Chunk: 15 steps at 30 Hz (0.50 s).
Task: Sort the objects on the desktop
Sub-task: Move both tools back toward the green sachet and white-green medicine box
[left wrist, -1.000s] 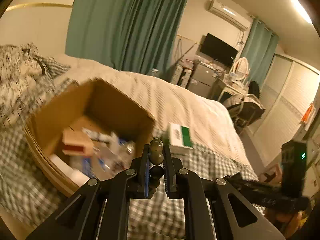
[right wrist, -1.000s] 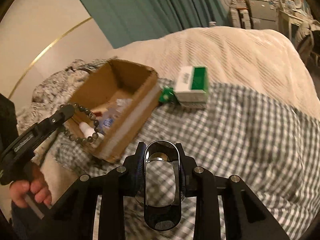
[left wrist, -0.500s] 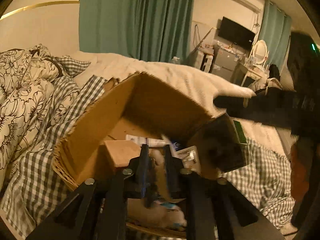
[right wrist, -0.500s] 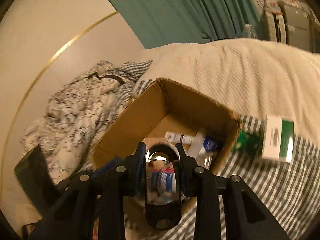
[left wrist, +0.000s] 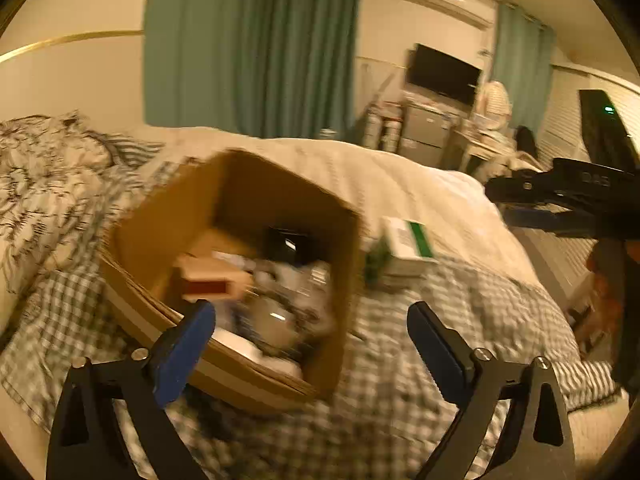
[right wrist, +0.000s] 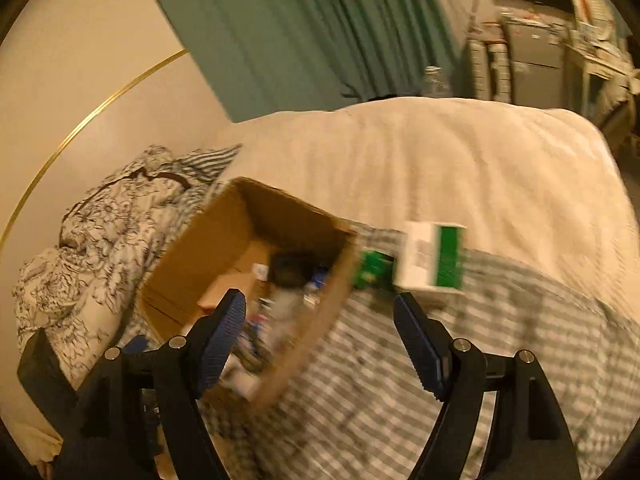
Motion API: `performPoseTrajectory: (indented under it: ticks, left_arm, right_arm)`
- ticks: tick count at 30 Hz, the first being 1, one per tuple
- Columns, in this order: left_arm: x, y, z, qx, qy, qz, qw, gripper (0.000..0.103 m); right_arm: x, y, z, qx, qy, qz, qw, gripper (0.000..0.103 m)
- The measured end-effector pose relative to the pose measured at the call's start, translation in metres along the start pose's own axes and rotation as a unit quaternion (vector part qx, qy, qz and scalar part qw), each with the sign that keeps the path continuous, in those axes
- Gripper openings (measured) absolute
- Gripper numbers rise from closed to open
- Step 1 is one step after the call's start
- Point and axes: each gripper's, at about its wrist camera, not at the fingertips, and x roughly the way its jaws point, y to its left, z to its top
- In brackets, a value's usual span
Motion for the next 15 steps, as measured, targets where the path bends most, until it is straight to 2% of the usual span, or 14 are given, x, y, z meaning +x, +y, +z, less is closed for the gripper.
performPoseTrajectory:
  ticks: [2,5,11,15]
  left_arm:
    - [-0.004,-0.028,-0.016,0.026,0.001,-0.024,0.9994,0.1]
    - [0.0,-0.056,-0.037,0.051,0.011,-0.032,0.9981,0.1]
    - [0.037,-0.091,-0.059,0.061,0.054,-0.012,0.9966,0.1]
    - [0.065,-0.109,-0.057,0.07,0.023,-0.006,0.9973,0.1]
  right_arm:
    - [-0.016,-0.021,-0.015,0.001,-0.002,-0.013,1.0,0.077]
    - [-0.03,-0.052,-0.042,0.0,-0.009,-0.024,1.0,0.077]
    - [-0.016,-0.099,-0.063,-0.001,0.0,-0.033,0.999,0.078]
    - [-0.003,-0.115,-0.062,-0.011,-0.001,-0.031,0.999,0.078]
